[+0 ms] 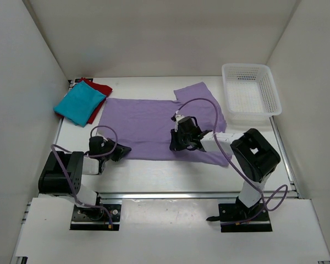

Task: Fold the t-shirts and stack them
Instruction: Fold the flattened tshirt in 1/3 of the way, then grap the side of the flattened tshirt furthest away from the robot with both arms, then fold the other side of the tshirt into a rectangle

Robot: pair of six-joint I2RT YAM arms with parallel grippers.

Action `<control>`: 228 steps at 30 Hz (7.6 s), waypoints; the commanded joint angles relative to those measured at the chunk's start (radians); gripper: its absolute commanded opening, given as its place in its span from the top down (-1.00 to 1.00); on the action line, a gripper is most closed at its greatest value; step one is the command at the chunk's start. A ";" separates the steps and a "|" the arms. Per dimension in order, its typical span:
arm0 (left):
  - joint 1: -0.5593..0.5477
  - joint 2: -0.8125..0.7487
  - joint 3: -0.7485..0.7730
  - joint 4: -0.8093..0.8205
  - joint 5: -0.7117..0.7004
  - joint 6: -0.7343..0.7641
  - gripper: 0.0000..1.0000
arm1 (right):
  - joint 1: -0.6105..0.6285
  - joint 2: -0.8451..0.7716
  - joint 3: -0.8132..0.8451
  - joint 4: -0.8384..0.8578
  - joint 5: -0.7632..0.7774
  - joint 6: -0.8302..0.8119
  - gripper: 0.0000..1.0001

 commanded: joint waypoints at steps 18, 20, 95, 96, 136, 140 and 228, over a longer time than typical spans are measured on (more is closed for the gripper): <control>0.035 -0.365 0.275 -0.454 -0.196 0.199 0.47 | 0.039 -0.287 -0.044 -0.044 -0.039 -0.004 0.99; 0.049 -0.277 0.359 -0.458 -0.245 0.206 0.41 | 0.017 -0.297 -0.050 -0.033 -0.062 0.002 0.99; 0.061 0.621 1.437 -0.960 -0.490 0.552 1.00 | -0.411 0.073 0.285 0.128 0.088 -0.034 0.27; 0.063 0.602 1.411 -0.945 -0.478 0.546 1.00 | -0.420 0.118 0.348 0.098 0.110 -0.048 0.22; 0.049 0.521 1.338 -0.860 -0.371 0.477 1.00 | -0.517 0.863 1.594 -0.636 0.213 -0.197 0.00; 0.046 0.523 1.337 -0.850 -0.364 0.472 1.00 | -0.534 0.921 1.635 -0.727 0.122 -0.174 0.01; 0.284 -0.157 0.453 -0.606 -0.329 0.412 1.00 | -0.532 -1.085 -0.662 -0.208 -0.042 0.200 1.00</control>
